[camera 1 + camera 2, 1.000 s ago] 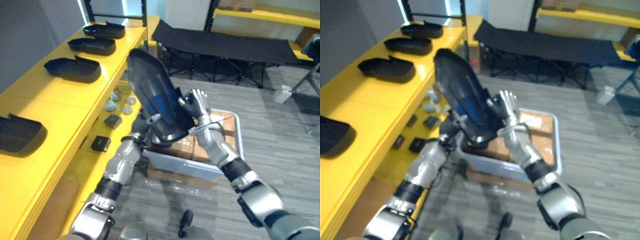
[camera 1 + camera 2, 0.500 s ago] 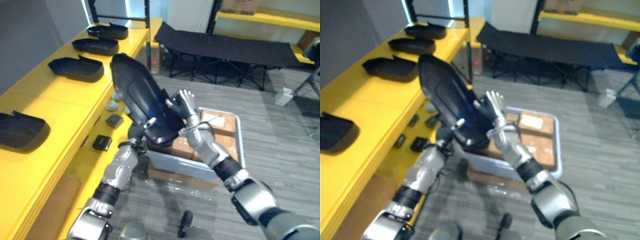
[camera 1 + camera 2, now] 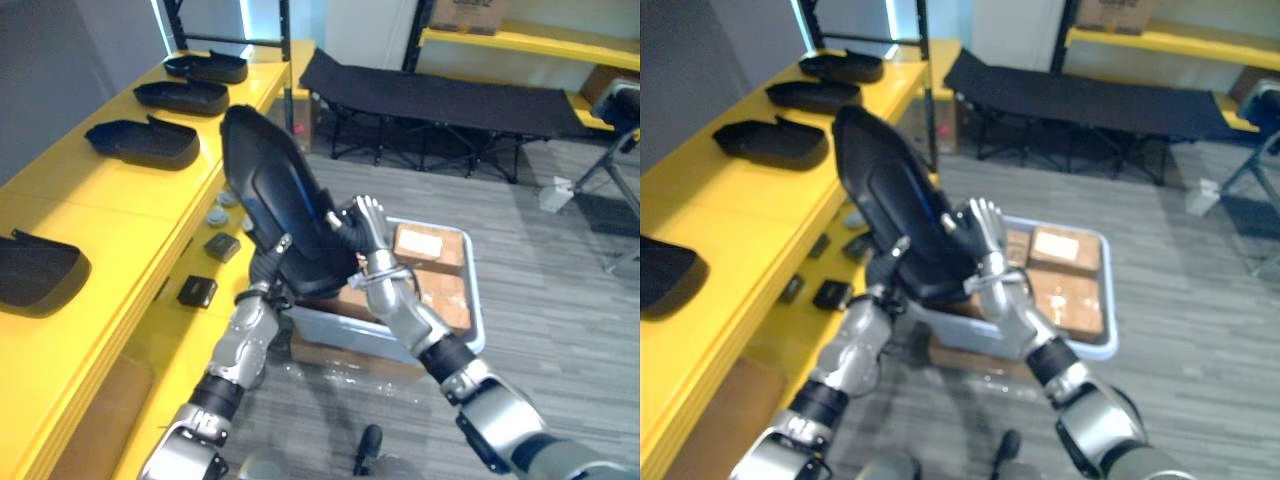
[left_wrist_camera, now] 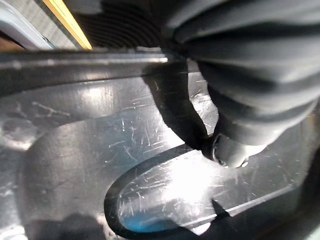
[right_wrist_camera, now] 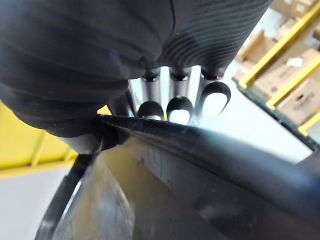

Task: Walk over and take plastic housings, then place them on the shelf

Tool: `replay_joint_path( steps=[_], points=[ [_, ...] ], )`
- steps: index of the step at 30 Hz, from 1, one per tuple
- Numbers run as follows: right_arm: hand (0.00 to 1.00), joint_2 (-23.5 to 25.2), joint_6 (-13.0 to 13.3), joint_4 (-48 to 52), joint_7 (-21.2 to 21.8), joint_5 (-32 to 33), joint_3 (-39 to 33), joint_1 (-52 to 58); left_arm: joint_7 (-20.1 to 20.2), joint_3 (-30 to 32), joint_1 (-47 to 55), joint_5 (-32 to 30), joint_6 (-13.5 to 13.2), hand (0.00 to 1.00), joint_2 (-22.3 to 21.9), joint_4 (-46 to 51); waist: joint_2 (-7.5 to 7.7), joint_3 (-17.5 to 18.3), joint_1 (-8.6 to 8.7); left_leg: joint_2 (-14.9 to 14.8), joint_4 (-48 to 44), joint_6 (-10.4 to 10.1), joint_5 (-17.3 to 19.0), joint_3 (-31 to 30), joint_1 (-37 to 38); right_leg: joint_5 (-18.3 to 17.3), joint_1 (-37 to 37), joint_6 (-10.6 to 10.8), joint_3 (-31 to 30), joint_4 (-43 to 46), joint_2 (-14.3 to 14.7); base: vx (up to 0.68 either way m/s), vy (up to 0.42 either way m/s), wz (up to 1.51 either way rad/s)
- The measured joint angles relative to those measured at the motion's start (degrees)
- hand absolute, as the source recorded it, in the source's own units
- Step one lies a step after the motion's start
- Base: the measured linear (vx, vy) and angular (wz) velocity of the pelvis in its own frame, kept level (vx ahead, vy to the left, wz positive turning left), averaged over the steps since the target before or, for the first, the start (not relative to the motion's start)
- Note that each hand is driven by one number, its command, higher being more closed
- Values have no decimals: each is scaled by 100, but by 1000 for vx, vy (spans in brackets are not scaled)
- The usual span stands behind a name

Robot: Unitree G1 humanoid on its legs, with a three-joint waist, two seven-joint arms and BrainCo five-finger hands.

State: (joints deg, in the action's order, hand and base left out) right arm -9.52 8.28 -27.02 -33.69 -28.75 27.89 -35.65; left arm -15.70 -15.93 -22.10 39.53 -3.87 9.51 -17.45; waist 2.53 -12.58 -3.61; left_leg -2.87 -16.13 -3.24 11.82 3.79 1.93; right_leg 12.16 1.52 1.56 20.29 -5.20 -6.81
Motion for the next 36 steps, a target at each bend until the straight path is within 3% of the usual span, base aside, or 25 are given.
replay_joint_path(
  steps=[1,2,6,8,12,14,20,25,30,32,36],
  points=[
    [100,-18,27,25,0,7,-1,34,-2,2,0,-25,-4,100,3,16,0,0,13,0,2,0,0,3,0,1,-4,0,-3,0,0,0,0,0],
    [0,-27,43,85,0,32,-2,87,-6,2,13,-76,-4,100,14,58,0,0,31,0,7,0,0,5,0,1,-7,0,-5,0,0,0,0,0],
    [0,-79,277,196,15,160,8,290,-6,6,25,-190,-67,100,20,148,0,0,99,-1,34,1,0,28,1,5,-33,-1,-21,0,1,0,0,-3],
    [0,-181,321,383,217,420,12,427,-28,3,35,-263,-67,100,85,283,0,0,107,-4,56,1,-1,44,6,9,-48,-1,-31,1,4,0,0,-2],
    [0,-346,127,632,913,1043,22,564,-96,108,99,-721,-67,100,132,454,1,1,124,-4,70,1,-1,52,14,37,-49,3,-36,1,5,0,0,0],
    [0,-360,-97,747,1173,1464,45,623,-158,128,211,-870,-66,100,141,579,2,1,125,-3,74,1,-1,58,19,44,-48,1,-46,1,4,0,0,0],
    [0,-342,-207,1076,1381,2162,-30,732,-181,229,411,-1178,-71,100,144,1042,6,2,112,-6,60,5,1,121,49,73,-46,-7,-129,1,8,-9,9,-4],
    [0,-343,16,1545,1749,2710,-482,860,-470,389,482,-2268,-133,100,-10,1755,9,1,121,-1,4,53,42,184,68,41,-25,-43,-155,1,6,-33,19,-6],
    [0,-560,42,2638,1917,2829,-1191,1164,-860,648,817,-3491,-531,100,-189,2336,15,5,123,-19,-33,38,96,228,90,-17,-8,1,-190,0,66,-12,4,-4],
    [0,-730,35,3208,2037,3283,-1721,1424,-1199,1053,1058,-3962,-623,100,-190,2347,31,15,121,-55,-32,24,122,313,107,-21,-47,1,-295,0,103,17,14,-19],
    [0,-887,45,3761,2285,4005,-2349,1936,-1539,1414,1333,-4237,-629,100,-181,2297,55,31,184,-66,-10,13,135,364,123,4,-80,26,-337,2,136,40,21,-9]
  ],
)
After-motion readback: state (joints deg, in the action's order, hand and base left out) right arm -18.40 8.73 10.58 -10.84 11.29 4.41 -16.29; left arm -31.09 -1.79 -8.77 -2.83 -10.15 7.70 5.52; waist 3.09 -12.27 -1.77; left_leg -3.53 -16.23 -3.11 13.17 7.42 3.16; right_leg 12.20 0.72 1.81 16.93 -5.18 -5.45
